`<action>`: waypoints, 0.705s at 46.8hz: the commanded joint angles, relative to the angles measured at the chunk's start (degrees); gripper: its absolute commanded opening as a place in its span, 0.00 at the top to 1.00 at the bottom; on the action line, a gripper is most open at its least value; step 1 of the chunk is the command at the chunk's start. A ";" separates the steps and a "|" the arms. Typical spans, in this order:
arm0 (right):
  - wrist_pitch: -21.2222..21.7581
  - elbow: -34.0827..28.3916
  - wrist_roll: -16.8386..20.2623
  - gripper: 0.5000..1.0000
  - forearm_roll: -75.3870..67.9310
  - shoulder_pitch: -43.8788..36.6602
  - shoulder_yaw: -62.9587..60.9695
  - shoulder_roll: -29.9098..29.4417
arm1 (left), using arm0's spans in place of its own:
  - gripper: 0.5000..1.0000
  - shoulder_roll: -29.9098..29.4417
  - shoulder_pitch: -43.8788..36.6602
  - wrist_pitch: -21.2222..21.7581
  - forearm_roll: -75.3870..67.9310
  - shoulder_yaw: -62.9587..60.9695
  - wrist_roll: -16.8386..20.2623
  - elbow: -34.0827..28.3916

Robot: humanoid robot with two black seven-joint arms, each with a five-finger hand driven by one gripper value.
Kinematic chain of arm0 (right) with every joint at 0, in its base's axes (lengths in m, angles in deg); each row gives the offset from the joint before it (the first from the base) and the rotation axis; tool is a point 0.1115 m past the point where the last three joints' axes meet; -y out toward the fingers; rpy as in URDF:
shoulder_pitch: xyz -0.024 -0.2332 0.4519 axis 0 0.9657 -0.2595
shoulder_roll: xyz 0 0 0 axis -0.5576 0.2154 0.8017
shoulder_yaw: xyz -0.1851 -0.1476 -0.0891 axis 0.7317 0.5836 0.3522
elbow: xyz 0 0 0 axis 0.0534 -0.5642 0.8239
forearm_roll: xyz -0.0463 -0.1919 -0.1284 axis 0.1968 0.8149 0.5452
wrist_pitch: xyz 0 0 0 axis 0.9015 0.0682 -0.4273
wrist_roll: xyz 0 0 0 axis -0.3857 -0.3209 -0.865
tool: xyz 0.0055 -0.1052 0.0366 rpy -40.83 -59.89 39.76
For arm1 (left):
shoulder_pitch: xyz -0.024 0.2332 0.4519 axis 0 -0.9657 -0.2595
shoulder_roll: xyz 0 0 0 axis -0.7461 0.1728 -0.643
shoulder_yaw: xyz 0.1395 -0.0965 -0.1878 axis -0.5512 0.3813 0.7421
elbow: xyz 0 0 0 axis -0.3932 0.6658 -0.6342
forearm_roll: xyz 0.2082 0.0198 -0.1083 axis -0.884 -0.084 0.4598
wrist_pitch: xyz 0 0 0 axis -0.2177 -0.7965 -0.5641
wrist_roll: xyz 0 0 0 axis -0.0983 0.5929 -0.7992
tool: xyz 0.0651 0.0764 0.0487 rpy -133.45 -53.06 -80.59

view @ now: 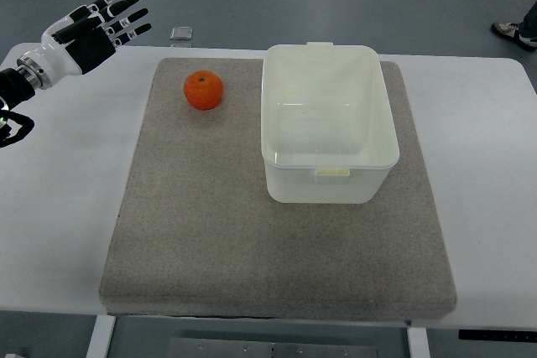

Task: Put orange in box with left hand

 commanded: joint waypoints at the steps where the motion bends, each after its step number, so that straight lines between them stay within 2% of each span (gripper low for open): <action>1: -0.07 -0.07 0.00 0.15 0.00 0.00 0.00 0.00 | 0.01 0.02 0.25 0.01 -0.67 -0.62 0.09 0.01; 9: 0.02 -0.07 0.00 0.15 0.00 0.00 0.00 0.00 | 0.02 0.11 1.39 0.01 -10.41 -0.62 0.88 0.01; 17: 0.02 0.02 0.00 0.15 0.00 0.00 0.09 0.00 | 0.03 0.02 2.98 0.01 -21.57 -0.71 6.32 0.01; 21: 0.02 -0.07 0.00 0.15 0.00 0.00 0.00 0.00 | 0.03 0.02 3.94 0.01 -27.37 -0.79 7.91 -0.08; 33: 0.02 -0.07 0.00 0.15 0.00 0.00 0.00 0.00 | 0.03 0.02 7.98 0.01 -45.83 -1.06 8.09 0.09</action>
